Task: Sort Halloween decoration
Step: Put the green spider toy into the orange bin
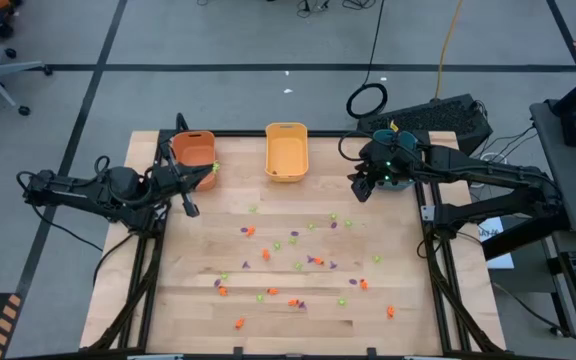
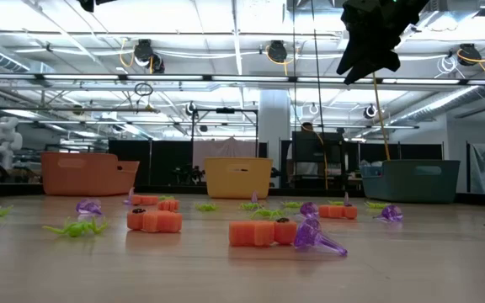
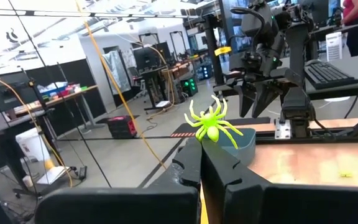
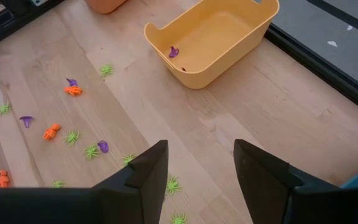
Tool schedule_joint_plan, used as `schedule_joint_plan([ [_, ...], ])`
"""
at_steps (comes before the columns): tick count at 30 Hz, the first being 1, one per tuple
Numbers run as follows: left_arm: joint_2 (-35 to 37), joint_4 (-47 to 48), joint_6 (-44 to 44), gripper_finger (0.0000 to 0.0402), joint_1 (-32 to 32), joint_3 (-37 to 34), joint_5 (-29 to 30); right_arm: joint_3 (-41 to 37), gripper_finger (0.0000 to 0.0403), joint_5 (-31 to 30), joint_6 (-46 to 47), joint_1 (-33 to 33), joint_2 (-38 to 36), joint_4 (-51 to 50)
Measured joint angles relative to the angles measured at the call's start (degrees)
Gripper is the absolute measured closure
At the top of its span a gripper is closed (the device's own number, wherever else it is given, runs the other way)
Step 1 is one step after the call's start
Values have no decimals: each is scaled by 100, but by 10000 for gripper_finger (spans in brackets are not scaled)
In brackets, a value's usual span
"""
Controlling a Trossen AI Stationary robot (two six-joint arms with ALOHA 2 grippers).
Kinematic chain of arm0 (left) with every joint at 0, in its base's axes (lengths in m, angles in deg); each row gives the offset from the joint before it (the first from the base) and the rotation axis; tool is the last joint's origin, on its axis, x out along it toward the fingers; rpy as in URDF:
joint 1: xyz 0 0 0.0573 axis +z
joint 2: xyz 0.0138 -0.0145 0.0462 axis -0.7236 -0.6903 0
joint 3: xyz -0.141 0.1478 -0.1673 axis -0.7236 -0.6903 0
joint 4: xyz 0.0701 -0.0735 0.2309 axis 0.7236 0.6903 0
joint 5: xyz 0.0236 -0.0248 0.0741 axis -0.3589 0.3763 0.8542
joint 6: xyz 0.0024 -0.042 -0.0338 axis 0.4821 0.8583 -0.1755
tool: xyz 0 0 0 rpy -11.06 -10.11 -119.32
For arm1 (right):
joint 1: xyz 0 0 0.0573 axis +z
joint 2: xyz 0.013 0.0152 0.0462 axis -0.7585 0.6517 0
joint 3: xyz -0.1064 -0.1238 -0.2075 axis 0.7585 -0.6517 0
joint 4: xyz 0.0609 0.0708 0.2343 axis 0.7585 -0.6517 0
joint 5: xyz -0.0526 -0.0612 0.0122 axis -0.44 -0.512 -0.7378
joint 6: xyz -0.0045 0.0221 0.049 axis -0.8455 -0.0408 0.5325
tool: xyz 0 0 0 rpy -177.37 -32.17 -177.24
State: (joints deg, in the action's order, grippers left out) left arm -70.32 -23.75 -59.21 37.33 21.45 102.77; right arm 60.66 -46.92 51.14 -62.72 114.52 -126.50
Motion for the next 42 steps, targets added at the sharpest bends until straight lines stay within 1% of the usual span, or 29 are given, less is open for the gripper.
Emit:
schedule_joint_plan([
  [8, -1, -15, 154, 402, 0, 0, 0, -1, 232, 0, 15, -1, 0, -1],
  [10, -1, -117, 153, 402, 0, 0, 89, -2, 232, 0, 37, 0, 0, 0],
  [13, -1, -526, 145, 402, 0, 0, 412, -2, 232, 0, 37, 0, 0, -2],
  [18, 1, -900, 145, 402, 2, 9, 1375, 0, 232, -1, 37, 0, 0, 0],
  [20, 1, -866, 145, 402, 5, 54, 1716, -2, 232, -18, 37, 0, 0, 0],
  [22, -1, -771, 145, 402, 36, 150, 1867, -1, 232, -26, 39, 0, 0, 0],
  [24, -36, -605, 150, 402, 129, 322, 1870, -1, 232, -28, 39, 0, 0, -1],
  [30, -232, 255, 176, 402, 589, 1091, 1935, -2, 232, -39, 39, 0, 0, 0],
  [32, -297, 780, 441, 402, 812, 1399, 2027, -2, 232, -42, 39, 0, 1, -1],
  [37, -439, 2453, 1309, 402, 1463, 2097, 2006, 0, 232, -44, 39, 0, 0, -2],
  [39, -516, 3005, 1570, 402, 1722, 2301, 1734, -2, 232, -44, 42, 0, 2, 0],
  [42, -677, 3490, 1841, 402, 2146, 2518, 1244, 1, 232, -44, 42, -1, 0, -2],
])
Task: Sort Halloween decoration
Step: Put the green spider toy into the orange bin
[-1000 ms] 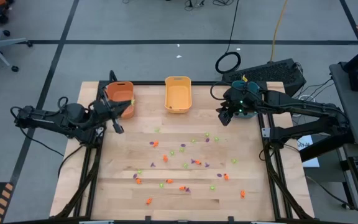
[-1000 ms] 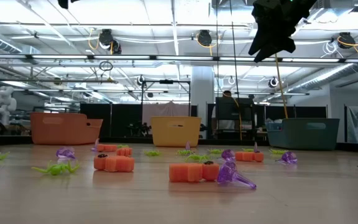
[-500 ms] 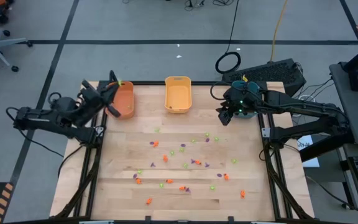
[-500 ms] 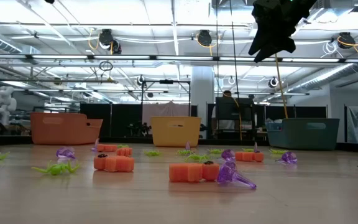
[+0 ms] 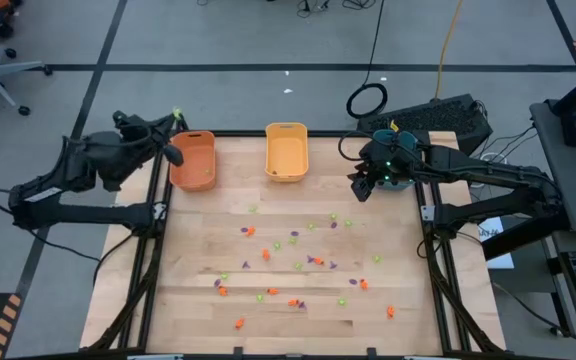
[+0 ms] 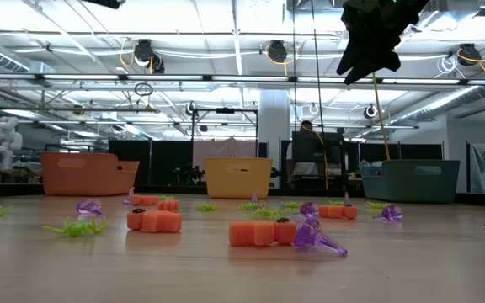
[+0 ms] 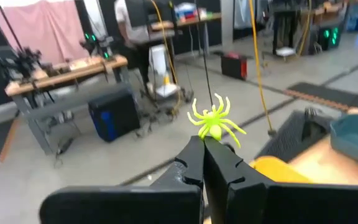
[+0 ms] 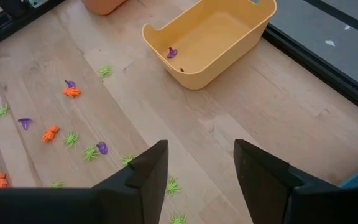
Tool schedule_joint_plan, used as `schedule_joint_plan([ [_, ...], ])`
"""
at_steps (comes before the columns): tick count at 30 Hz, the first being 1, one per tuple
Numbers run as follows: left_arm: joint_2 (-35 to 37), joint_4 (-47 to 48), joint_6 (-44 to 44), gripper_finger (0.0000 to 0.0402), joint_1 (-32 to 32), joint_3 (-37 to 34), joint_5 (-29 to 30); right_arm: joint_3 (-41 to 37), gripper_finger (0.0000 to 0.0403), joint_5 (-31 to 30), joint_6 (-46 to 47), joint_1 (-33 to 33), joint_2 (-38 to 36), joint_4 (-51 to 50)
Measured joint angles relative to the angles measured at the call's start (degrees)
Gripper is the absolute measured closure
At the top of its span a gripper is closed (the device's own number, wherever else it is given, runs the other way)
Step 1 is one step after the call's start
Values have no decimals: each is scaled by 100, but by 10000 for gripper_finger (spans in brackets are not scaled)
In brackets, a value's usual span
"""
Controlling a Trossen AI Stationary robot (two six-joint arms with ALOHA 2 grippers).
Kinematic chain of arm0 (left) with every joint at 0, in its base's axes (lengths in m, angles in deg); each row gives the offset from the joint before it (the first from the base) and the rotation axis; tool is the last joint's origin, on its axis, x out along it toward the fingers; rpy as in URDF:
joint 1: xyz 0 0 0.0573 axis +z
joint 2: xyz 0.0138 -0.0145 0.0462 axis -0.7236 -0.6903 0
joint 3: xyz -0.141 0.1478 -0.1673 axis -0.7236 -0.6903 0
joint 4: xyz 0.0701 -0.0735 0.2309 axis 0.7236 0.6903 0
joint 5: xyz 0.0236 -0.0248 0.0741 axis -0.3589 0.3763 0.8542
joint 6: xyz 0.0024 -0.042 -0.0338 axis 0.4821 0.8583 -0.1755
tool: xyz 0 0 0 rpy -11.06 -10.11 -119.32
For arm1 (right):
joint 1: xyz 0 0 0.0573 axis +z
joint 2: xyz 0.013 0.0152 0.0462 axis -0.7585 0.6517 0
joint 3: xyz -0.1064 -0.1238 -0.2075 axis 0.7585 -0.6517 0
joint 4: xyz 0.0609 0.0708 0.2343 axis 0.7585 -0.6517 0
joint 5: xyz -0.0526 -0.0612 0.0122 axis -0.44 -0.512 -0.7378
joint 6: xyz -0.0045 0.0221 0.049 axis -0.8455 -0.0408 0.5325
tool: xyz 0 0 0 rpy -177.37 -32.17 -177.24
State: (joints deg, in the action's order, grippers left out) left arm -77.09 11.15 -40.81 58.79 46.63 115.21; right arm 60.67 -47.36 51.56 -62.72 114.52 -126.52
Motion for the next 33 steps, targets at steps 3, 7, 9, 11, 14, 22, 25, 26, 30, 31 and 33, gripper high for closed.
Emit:
schedule_joint_plan([
  [3, -243, 136, 117, 402, 397, 74, -379, 0, 232, 0, 0, 0, 0, 0],
  [7, -630, 139, 119, 402, 974, 74, -712, -2, 232, 0, 9, -1, 0, -2],
  [9, -856, 143, 121, 402, 1306, 74, -937, -1, 232, 0, 43, 0, 0, -3],
  [11, -1056, 149, 204, 402, 1664, 74, -1204, -1, 232, 0, 98, -1, 0, -2],
  [14, -1316, 303, 704, 402, 2215, 74, -1571, 0, 232, 7, 149, 1, 0, -4],
  [22, -1861, 1590, 1534, 402, 3230, 74, -2744, -2, 232, 39, 151, 1, 0, -7],
  [25, -2121, 1944, 1618, 402, 3482, 74, -3064, -2, 232, 42, 138, 1, 0, -7],
  [26, -2221, 2043, 1622, 402, 3561, 74, -3158, -2, 232, 42, 119, 1, 0, -7],
  [30, -2718, 2355, 1881, 402, 3832, 74, -3308, 0, 232, 42, -32, 1, 0, -7],
  [31, -2863, 2444, 1907, 402, 3896, 74, -3327, -2, 232, 39, -64, 1, 0, -7],
  [33, -3148, 2582, 1909, 402, 4019, 72, -3416, -2, 232, 26, -96, 1, 0, -8],
])
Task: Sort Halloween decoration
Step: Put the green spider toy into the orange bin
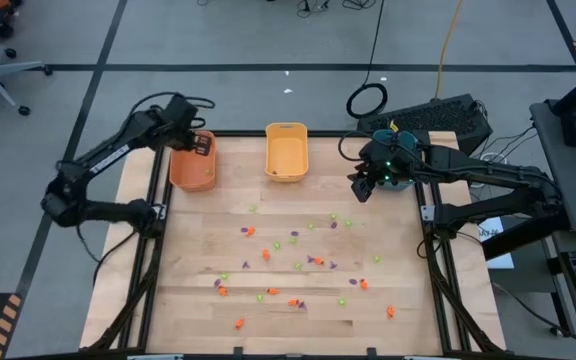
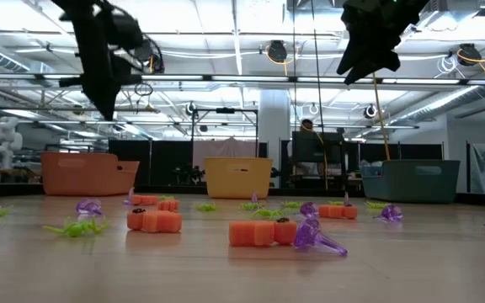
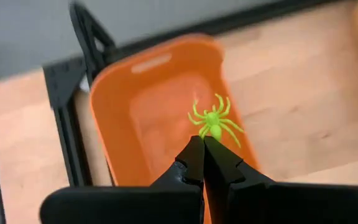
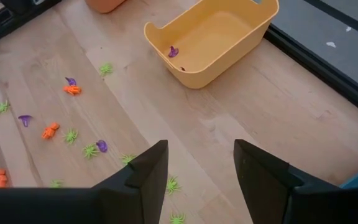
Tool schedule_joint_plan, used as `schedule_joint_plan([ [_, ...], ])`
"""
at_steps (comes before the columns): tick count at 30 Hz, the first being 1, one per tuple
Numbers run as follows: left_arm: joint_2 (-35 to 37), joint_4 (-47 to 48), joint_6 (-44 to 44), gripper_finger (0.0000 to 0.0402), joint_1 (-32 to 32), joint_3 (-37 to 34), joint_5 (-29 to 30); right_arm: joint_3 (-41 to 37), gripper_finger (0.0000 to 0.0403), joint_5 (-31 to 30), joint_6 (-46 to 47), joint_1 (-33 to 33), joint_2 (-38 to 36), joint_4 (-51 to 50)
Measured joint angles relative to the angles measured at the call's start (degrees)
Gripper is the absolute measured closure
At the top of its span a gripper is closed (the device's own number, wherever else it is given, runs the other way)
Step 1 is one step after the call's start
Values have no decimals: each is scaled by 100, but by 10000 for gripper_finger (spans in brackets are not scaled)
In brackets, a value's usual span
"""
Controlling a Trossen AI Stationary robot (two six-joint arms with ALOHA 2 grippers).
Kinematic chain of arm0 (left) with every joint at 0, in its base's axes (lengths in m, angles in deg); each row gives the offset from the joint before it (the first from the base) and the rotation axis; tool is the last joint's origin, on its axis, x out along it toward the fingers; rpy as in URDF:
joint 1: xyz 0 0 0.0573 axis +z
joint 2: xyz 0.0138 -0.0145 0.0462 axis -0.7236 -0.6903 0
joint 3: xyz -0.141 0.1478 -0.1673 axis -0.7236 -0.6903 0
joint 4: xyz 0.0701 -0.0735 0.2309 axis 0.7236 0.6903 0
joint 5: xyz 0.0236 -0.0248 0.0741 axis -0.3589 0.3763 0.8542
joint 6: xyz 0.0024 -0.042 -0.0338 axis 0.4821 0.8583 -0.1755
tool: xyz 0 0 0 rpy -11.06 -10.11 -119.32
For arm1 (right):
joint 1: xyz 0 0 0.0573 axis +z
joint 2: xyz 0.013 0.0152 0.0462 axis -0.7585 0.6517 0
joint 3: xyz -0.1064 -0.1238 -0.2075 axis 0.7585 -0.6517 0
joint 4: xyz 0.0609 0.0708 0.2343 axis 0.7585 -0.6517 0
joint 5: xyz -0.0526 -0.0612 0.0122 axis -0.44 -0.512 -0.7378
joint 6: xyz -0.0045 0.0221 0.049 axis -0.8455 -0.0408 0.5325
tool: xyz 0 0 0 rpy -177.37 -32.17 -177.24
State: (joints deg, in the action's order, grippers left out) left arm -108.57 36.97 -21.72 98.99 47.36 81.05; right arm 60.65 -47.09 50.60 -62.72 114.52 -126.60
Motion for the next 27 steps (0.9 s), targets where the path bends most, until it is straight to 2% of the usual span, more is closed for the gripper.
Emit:
schedule_joint_plan([
  [7, -954, 75, -19, 402, 281, -2, -250, 0, 232, -2, -55, 0, 0, 1],
  [14, -1551, 136, 5, 402, 454, -4, -265, 1, 232, -3, -56, 0, 2, 0],
  [23, -1712, 28, 132, 400, 589, -4, -223, 0, 232, -5, -57, 0, 0, -1],
  [27, -1691, -41, 138, 371, 587, -4, -186, 0, 232, -5, -58, 0, 0, -1],
])
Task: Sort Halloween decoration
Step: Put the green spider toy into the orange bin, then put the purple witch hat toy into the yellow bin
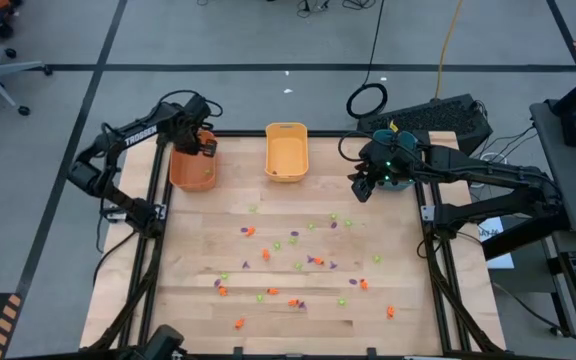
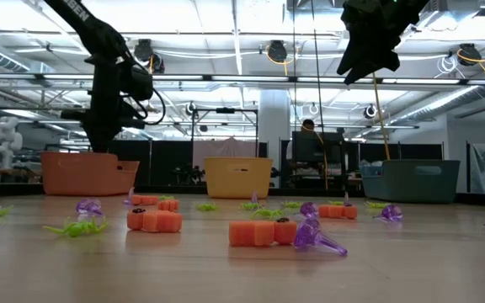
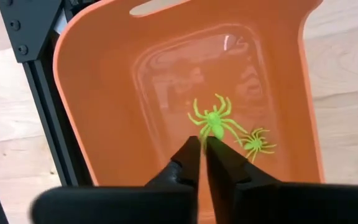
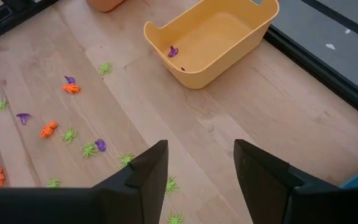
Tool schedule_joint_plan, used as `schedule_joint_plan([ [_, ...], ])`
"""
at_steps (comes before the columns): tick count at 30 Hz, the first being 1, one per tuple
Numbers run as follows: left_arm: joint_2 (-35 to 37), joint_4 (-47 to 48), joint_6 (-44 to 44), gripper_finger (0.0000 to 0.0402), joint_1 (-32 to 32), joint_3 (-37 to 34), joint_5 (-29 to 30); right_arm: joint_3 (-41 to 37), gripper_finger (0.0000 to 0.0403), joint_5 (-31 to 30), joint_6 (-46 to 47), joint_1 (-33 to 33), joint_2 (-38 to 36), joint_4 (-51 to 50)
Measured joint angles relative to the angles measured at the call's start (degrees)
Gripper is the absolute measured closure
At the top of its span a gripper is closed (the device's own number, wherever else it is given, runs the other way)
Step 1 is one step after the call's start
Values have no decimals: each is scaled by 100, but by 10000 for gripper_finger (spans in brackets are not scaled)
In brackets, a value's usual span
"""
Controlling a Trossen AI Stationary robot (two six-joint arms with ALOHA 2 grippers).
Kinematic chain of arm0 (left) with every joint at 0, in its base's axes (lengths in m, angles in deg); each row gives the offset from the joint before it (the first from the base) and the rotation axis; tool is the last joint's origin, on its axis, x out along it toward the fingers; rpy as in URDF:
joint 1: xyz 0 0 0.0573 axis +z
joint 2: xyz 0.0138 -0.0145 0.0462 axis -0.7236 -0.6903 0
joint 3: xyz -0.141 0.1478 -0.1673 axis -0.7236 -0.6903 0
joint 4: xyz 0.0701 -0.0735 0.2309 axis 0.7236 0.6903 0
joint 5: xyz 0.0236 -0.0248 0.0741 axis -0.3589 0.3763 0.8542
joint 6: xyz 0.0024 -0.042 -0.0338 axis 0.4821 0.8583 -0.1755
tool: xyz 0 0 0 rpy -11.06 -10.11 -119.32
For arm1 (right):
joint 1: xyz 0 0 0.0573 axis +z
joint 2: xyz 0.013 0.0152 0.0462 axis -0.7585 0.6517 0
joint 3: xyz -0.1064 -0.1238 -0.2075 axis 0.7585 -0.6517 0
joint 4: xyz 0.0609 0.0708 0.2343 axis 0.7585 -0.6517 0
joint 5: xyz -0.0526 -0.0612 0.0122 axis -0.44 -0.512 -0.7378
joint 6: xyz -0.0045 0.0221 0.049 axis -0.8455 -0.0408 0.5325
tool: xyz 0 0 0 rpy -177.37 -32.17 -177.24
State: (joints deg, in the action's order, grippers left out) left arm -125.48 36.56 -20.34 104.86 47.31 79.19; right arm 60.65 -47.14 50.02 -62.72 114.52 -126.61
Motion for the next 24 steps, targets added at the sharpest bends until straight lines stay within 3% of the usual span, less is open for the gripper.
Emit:
schedule_joint_plan([
  [12, 2, 207, 160, 219, -1, 280, 91, 2, 232, 0, -1, 0, 0, -4],
  [18, 209, 589, 141, 199, -115, 1229, -167, 0, 232, 0, -1, -1, 1, -4],
  [24, 953, 237, 166, 198, -785, 1812, -403, 0, 232, 2, 4, 0, 0, -9],
])
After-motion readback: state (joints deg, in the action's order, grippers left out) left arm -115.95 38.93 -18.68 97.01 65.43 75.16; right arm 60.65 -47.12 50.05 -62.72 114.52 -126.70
